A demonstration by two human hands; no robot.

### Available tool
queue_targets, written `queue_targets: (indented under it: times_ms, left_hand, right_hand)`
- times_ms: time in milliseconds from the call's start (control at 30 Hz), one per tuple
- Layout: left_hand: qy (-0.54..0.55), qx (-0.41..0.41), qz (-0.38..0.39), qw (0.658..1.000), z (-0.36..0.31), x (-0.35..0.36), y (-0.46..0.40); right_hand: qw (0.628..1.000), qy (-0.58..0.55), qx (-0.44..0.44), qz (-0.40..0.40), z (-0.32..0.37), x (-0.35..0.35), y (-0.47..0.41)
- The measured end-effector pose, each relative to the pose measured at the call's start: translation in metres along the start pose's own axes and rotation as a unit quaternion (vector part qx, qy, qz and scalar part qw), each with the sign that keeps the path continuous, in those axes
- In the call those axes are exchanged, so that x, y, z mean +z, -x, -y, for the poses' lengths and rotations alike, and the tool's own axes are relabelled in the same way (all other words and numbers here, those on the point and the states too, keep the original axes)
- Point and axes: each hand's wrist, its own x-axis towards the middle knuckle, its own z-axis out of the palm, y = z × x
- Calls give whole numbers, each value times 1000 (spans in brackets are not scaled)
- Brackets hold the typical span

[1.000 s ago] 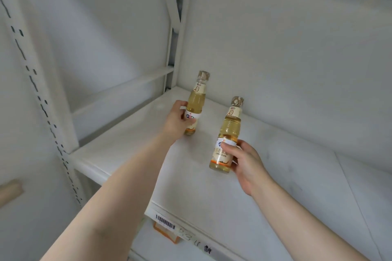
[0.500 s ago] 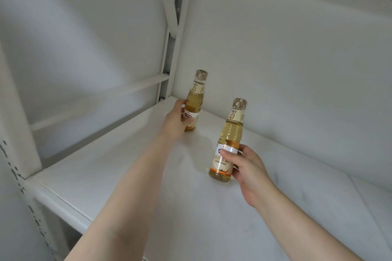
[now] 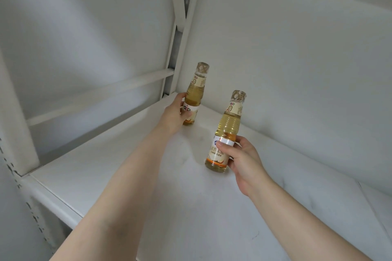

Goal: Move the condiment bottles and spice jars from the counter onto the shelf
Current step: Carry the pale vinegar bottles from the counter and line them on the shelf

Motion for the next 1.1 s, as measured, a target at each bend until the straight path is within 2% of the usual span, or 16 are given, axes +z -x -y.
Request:
queue_targets:
  times_ms: [100, 300, 567, 767, 1100]
  left_hand:
    - [-13, -35, 16, 999, -3, -7, 4]
    - [35, -86, -38, 995, -17, -53, 31]
    - [67, -8, 32, 997, -54, -80, 65]
    - [-1, -10, -48, 999, -55, -63, 55]
    - [-24, -19, -58, 998, -61, -51, 44]
  right_hand:
    - [1000, -1, 0, 0, -1, 12, -6]
    - [999, 15, -48, 15, -5, 56, -17]
    - [986, 86, -140, 0, -24, 116, -36]
    - [971, 160, -171, -46, -26, 119, -46]
    - [968, 191, -157, -45, -23, 107, -63]
